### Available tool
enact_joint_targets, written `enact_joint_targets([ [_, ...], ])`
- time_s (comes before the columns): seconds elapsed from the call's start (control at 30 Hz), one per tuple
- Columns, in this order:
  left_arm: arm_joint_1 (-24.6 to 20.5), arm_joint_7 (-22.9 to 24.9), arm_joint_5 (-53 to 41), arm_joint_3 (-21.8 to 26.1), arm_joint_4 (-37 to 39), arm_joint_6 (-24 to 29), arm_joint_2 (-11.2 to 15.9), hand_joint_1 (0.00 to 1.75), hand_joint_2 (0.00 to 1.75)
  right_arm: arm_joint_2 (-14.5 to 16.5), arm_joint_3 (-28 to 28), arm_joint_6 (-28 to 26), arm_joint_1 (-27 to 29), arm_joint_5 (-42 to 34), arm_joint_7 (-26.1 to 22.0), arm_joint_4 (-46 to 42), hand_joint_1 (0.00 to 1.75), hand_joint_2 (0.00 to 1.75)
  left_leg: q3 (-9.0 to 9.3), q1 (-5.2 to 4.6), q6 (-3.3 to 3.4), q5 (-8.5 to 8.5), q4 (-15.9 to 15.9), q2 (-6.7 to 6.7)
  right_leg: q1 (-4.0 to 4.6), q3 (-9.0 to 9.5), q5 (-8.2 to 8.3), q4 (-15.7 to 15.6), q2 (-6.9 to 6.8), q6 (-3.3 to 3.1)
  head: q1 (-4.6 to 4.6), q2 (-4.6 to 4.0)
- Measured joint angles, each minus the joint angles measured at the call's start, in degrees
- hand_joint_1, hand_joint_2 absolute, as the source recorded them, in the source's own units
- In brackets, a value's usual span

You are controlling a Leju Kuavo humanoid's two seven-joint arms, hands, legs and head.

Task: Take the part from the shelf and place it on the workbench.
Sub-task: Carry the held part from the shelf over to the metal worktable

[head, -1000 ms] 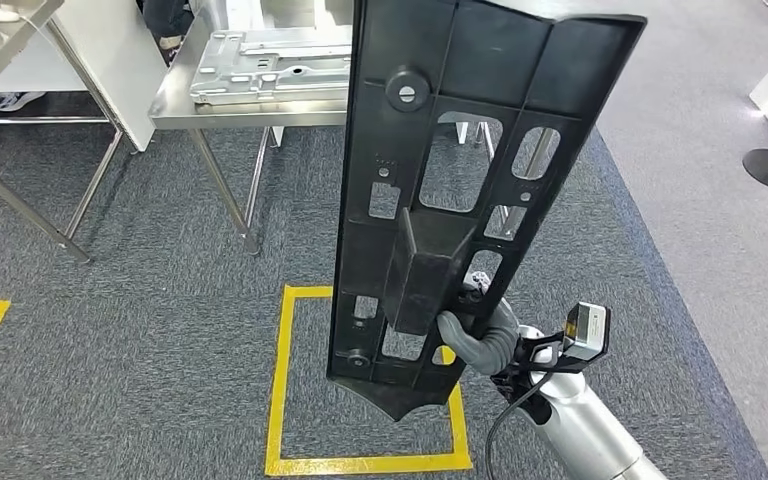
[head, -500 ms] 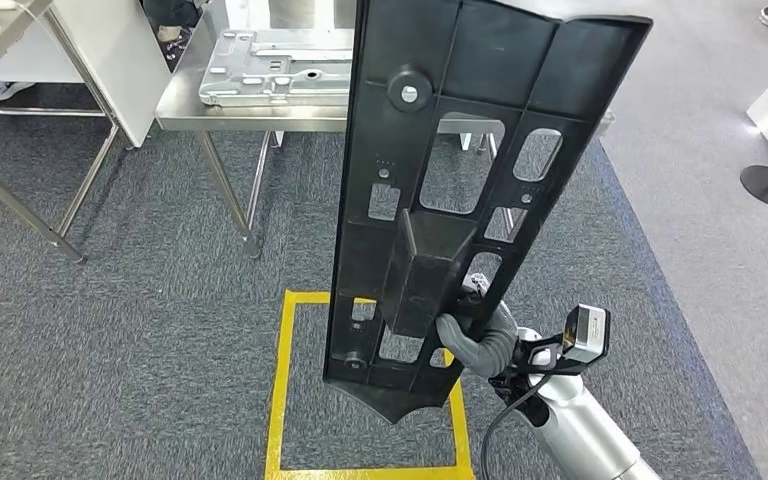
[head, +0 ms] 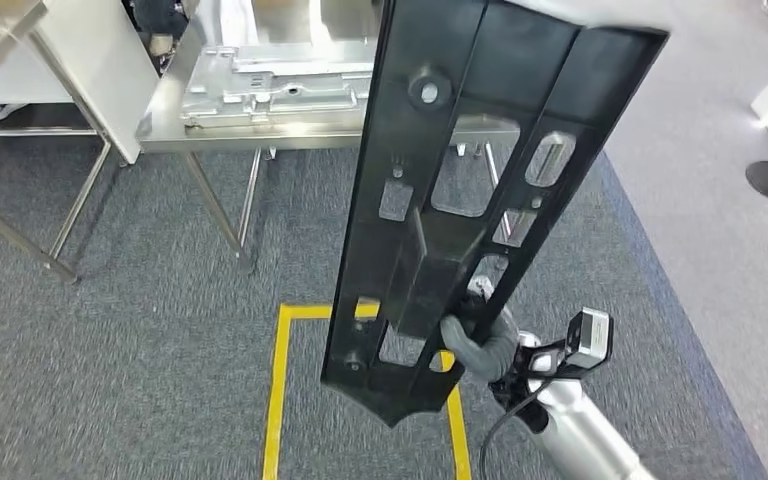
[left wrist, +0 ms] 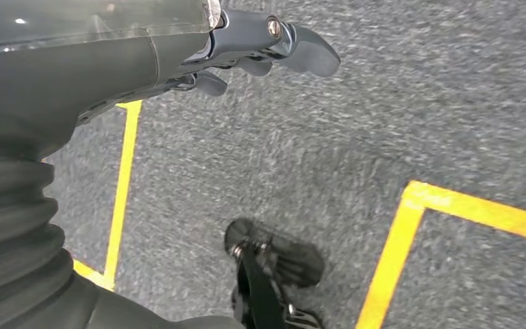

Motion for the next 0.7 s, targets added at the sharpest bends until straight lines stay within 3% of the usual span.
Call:
enact_joint_targets([
  [0.07,0.14,-0.07,-0.02,0.01,0.0,0.0,0.22,0.0,1.75,0.11,-0.12,0.28,0.67,0.14,0.01,-0.02,1.75,1.75,-3.51,0.16,-0.37,-1.28,3.97,0.01,-0.01,0.79,-0.74,0.03,0.1,0.0,-0.08,0.0],
  [0.1,0.24,-0.08,-0.03,0.01,0.0,0.0,0.27,0.0,1.75,0.2,-0.26,0.51,0.95,0.27,0.01,-0.02,1.75,1.75,-3.95,0.25,-0.49,-0.15,3.08,0.02,-0.04,1.31,-1.15,0.07,0.2,0.07,-0.08,-0.01],
  [0.17,0.41,-0.11,-0.1,0.01,0.0,0.0,0.43,0.0,1.75,0.49,-0.68,1.02,1.23,0.59,0.01,-0.02,1.75,1.75,-2.31,0.46,-0.43,5.19,-3.91,0.03,-0.11,2.5,-2.13,0.17,0.37,0.39,-0.09,-0.01],
  [0.23,0.37,-0.15,-0.19,0.02,0.0,0.01,0.61,0.0,1.75,0.84,-1.11,1.33,1.31,0.92,0.0,-0.02,1.75,1.75,-0.51,0.29,0.05,8.27,-9.83,0.05,-0.06,3.24,-2.97,0.38,0.43,0.94,-0.1,0.0],
  [0.37,0.18,-0.11,-0.2,0.06,0.0,0.12,0.91,0.0,1.75,1.3,-1.62,1.56,1.5,1.46,0.03,-0.18,1.75,1.75,0.09,0.07,1.56,8.79,-10.96,-0.02,-0.02,3.58,-4.06,0.6,0.44,2.35,-0.09,-0.01],
  [0.43,0.11,-0.08,-0.15,0.13,0.0,0.17,0.95,0.0,1.75,1.44,-2.01,1.63,1.46,1.6,-0.02,-0.39,1.75,1.75,0.51,0.29,2.15,8.65,-11.38,-0.01,-0.1,2.14,-5.9,3.77,0.41,2.83,-0.04,0.0],
  [0.53,-0.02,-0.07,0.0,0.39,0.0,0.18,0.99,0.0,1.75,1.56,-2.27,1.69,1.61,1.67,-0.02,-0.45,1.75,1.75,0.8,0.19,2.82,8.19,-11.45,-0.02,-0.25,-4.75,-10.0,15.39,0.37,3.24,-0.03,0.0],
  [0.57,-0.01,-0.03,0.06,0.51,0.0,0.21,0.98,0.0,1.75,1.58,-2.26,1.7,1.72,1.71,0.01,-0.44,1.75,1.75,0.93,0.13,2.89,8.01,-11.43,-0.06,-0.3,-6.51,-10.03,17.65,0.37,3.28,-0.03,0.0],
  [0.6,0.02,0.03,0.1,0.65,0.0,0.25,0.97,0.0,1.75,1.61,-2.26,1.71,1.79,1.74,0.03,-0.43,1.75,1.75,1.14,0.08,2.9,7.8,-11.4,-0.11,-0.33,-7.17,-8.86,17.63,0.37,3.23,-0.03,0.0],
  [0.63,0.07,0.1,0.14,0.78,0.0,0.29,0.96,0.0,1.75,1.62,-2.26,1.72,1.82,1.77,0.03,-0.44,1.75,1.75,1.47,0.02,2.84,7.58,-11.38,-0.17,-0.33,-6.62,-6.65,15.25,0.36,3.06,-0.03,0.0],
  [0.7,0.11,0.21,0.14,0.97,0.0,0.34,0.87,0.0,1.75,1.62,-2.28,1.8,1.76,1.79,0.03,-0.47,1.75,1.75,2.17,-0.16,2.6,7.08,-11.33,-0.25,-0.1,-3.6,-1.79,7.1,0.32,2.36,-0.04,0.0],
])
